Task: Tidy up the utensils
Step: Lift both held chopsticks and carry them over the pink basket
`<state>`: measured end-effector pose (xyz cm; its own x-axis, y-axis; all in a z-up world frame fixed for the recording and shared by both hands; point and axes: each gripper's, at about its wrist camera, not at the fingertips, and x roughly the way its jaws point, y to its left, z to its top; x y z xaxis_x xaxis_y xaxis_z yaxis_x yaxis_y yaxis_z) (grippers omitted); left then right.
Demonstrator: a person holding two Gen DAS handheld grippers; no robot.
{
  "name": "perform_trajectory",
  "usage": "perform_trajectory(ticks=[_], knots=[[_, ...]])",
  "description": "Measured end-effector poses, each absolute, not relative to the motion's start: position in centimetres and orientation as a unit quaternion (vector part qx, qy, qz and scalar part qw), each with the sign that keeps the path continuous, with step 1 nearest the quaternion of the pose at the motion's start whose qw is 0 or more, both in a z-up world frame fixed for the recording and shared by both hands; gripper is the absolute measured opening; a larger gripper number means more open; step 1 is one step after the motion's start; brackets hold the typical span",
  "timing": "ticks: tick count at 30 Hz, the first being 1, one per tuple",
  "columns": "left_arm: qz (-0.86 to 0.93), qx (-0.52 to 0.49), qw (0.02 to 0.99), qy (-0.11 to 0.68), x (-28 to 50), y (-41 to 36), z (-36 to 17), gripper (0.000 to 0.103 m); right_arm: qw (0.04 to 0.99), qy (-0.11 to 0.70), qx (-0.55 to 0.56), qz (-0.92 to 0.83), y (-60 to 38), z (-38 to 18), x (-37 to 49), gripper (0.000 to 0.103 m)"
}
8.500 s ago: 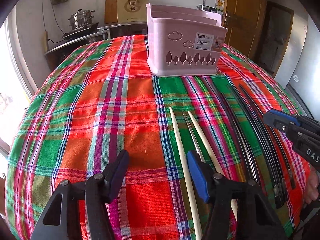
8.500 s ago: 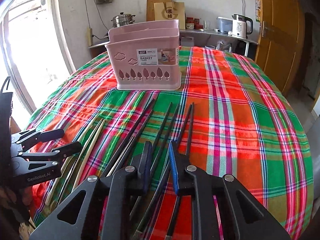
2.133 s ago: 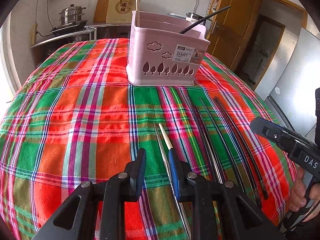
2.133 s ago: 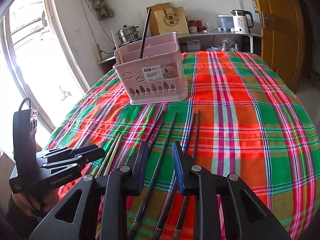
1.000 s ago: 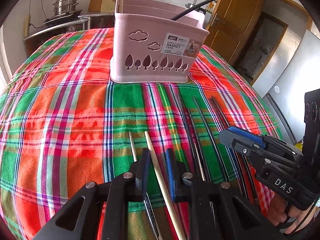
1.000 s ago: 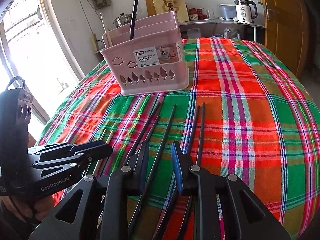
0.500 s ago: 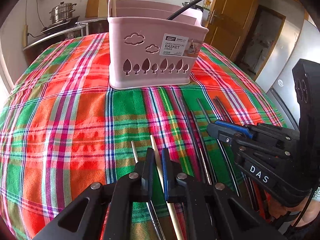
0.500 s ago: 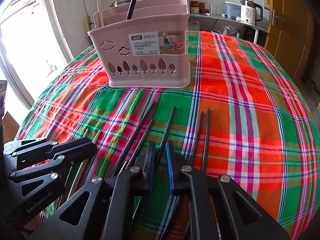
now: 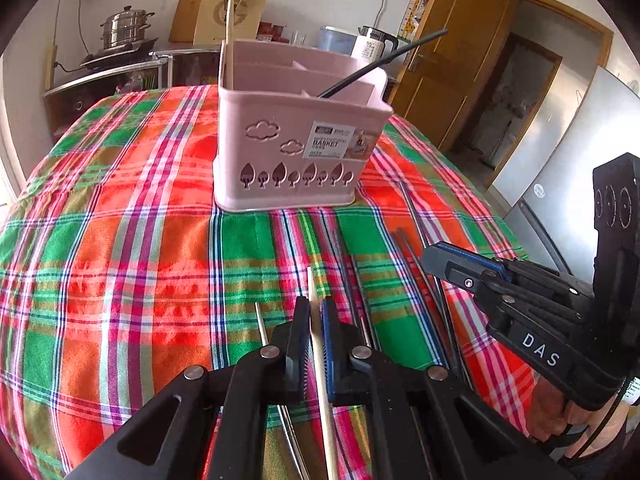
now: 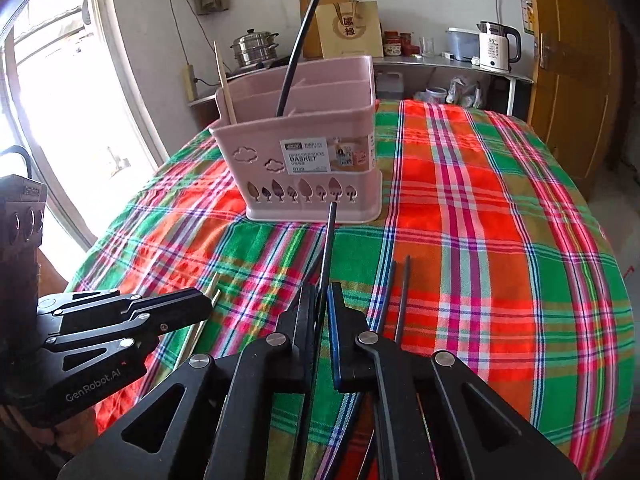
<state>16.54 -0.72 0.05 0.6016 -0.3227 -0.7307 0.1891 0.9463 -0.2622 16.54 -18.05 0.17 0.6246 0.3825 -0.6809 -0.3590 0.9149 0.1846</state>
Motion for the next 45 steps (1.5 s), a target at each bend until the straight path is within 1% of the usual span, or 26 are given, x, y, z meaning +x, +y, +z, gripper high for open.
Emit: perform_trajectory(ticks=[9,16,21,36,45], knots=[[-0.159,-0.073,0.917,0.357,14.9,-0.4,6.4,0.005,0.923,0.314,0.035,0.219,-19.3,5.3,14.4,0.006],[-0.162,-0.068,0.928,0.327,14.0,0.1,9.3,0.005,0.933,0.279,0.044,0.222,-20.1,7.5,13.2,0.005],[-0.164,-0.066,0.930,0.322,13.5,0.2,10.1,0.005,0.937,0.264,0.044,0.224,-20.3,8.4,12.4,0.005],[-0.171,-0.040,0.929,0.326,11.3,0.4,10.4,0.005,0.937,0.263,0.034,0.225,-20.0,8.6,11.1,0.005],[-0.166,-0.040,0.931,0.322,11.8,1.2,11.5,0.005,0.941,0.249,0.029,0.227,-20.1,10.1,11.3,0.005]])
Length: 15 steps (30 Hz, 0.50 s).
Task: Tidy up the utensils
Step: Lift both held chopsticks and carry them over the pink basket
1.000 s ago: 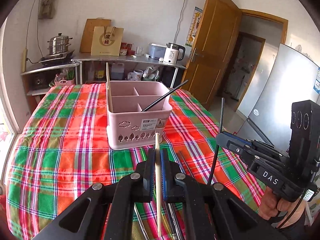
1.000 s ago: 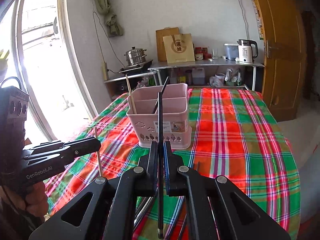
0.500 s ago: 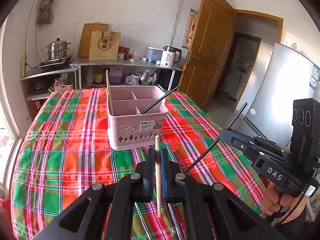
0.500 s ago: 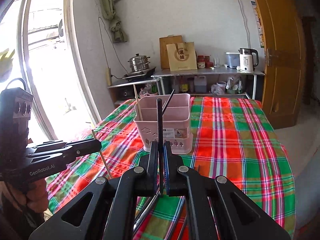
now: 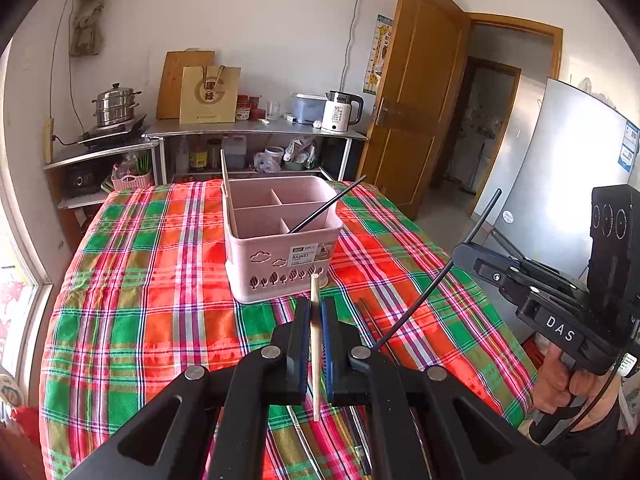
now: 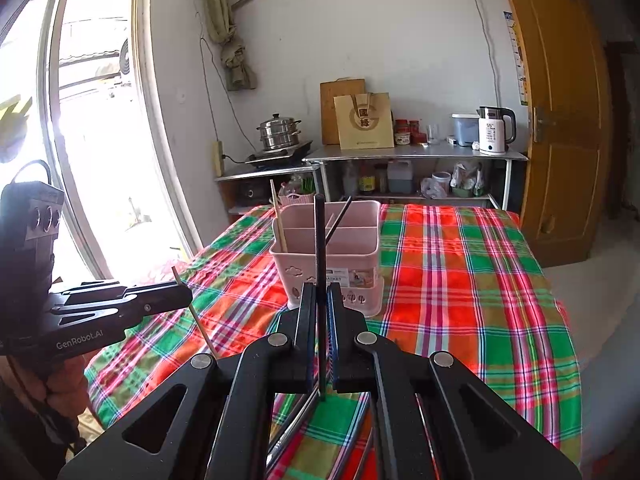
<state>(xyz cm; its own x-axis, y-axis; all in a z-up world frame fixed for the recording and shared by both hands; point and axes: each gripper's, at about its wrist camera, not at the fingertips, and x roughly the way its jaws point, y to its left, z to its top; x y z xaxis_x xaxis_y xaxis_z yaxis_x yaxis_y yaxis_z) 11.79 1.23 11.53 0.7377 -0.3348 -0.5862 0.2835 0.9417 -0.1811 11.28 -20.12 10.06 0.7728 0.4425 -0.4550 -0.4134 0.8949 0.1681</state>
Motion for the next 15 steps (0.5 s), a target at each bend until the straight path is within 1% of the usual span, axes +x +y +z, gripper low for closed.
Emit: perform_trajectory(ticks=[6,15], knots=[[-0.164,-0.045,0.936,0.307,13.7,2.3,13.8,0.005,0.943,0.235,0.027,0.234,-19.5,11.5,12.2,0.005],[-0.149,-0.054,0.950,0.269,17.5,3.7,18.7,0.005,0.946,0.202,0.032,0.250,-18.2,14.6,14.7,0.005]])
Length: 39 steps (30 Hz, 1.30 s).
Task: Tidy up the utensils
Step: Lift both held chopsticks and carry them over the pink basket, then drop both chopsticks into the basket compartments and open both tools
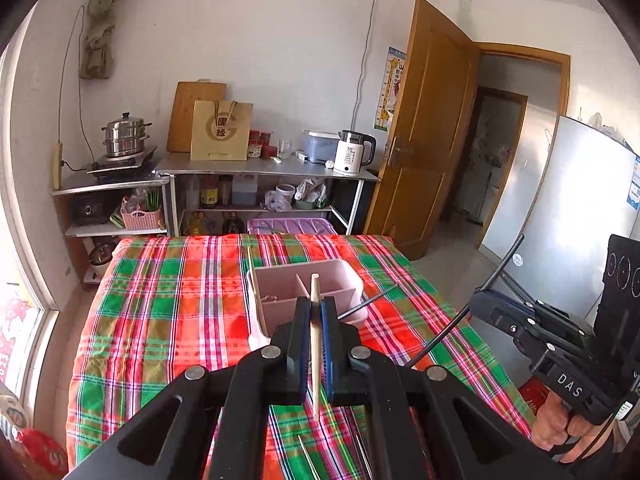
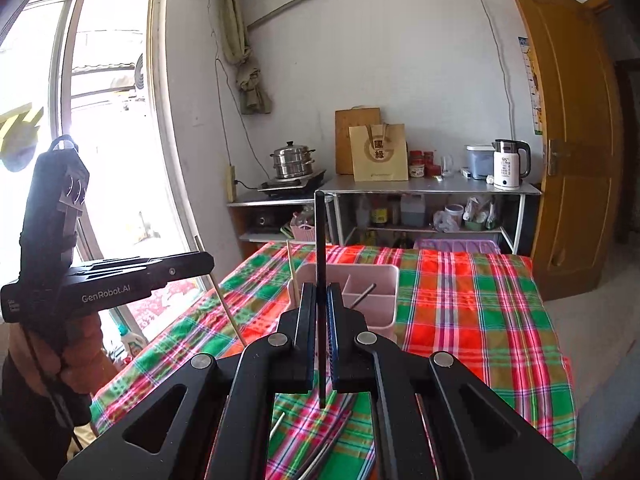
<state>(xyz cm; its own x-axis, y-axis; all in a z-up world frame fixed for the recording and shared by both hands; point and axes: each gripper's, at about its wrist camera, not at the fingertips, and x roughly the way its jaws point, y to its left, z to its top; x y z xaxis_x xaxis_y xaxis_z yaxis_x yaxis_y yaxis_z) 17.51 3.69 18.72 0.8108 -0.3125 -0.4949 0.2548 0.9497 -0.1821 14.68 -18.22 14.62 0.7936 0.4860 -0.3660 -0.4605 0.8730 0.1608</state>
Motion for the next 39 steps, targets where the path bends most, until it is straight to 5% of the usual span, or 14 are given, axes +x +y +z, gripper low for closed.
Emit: perform_trajectory(ticks=[15,39], knots=[[-0.133,-0.054,0.963,0.226,23.8,4.7,23.2,0.005,0.950,0.167,0.075,0.254,-17.1,18.2,20.6,0.005],[-0.122,-0.089,0.935,0.320,30.2,6.6,12.1,0.005,0.939,0.251,0.062,0.228,-15.1,11.3,25.6,0.005]])
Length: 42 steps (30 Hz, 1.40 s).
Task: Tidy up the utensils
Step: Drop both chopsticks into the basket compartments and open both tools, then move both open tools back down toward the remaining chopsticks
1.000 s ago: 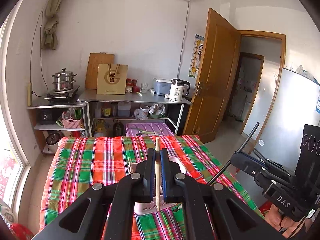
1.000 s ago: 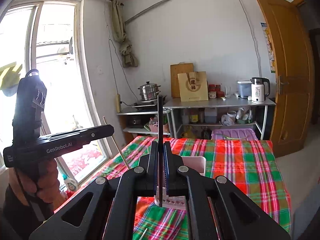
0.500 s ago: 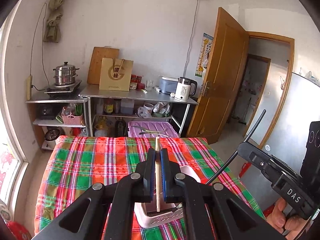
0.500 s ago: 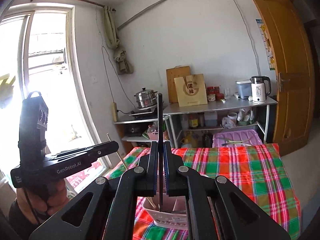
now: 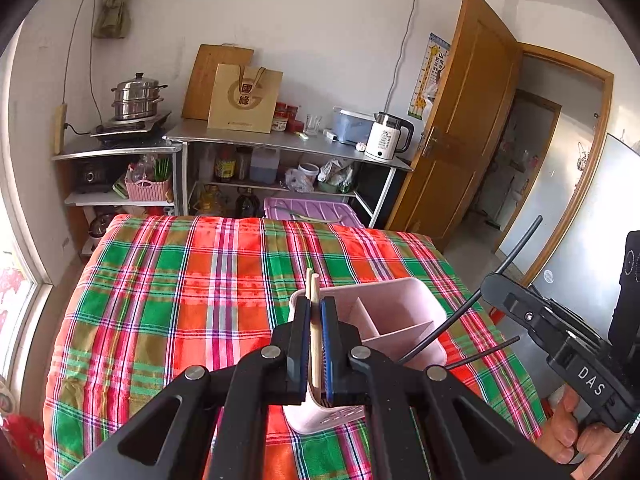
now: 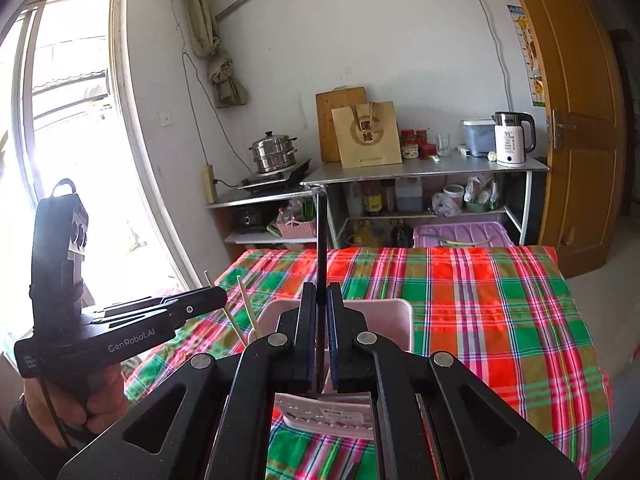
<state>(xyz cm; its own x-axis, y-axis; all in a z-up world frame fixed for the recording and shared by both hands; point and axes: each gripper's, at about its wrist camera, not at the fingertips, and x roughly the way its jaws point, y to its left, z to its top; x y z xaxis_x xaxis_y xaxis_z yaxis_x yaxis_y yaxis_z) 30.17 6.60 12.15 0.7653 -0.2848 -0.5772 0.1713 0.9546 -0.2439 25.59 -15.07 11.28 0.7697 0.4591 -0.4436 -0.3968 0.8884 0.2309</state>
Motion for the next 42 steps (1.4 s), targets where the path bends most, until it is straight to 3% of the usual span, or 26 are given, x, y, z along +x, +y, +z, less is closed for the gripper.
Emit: perform_trajectory(ticks=[6,9,25,42], knots=[[-0.125,-0.081,0.933,0.327,29.9,6.5,11.5,0.005,0.937,0.265,0.057,0.221,-15.4,10.7,25.6,0.006],[-0.118,-0.077,0.936,0.322,29.5,6.6,11.7,0.005,0.938,0.260,0.057,0.223,-15.8,11.1,25.2,0.016],[-0.106,-0.087,0.953,0.269,20.8,7.1,13.1,0.012,0.948,0.223,0.047,0.220,-19.0,12.0,18.0,0.018],[-0.117,-0.067,0.952,0.275,9.6,4.0,7.7,0.012,0.945,0.250,0.034,0.210,-21.1,7.1,9.6,0.018]])
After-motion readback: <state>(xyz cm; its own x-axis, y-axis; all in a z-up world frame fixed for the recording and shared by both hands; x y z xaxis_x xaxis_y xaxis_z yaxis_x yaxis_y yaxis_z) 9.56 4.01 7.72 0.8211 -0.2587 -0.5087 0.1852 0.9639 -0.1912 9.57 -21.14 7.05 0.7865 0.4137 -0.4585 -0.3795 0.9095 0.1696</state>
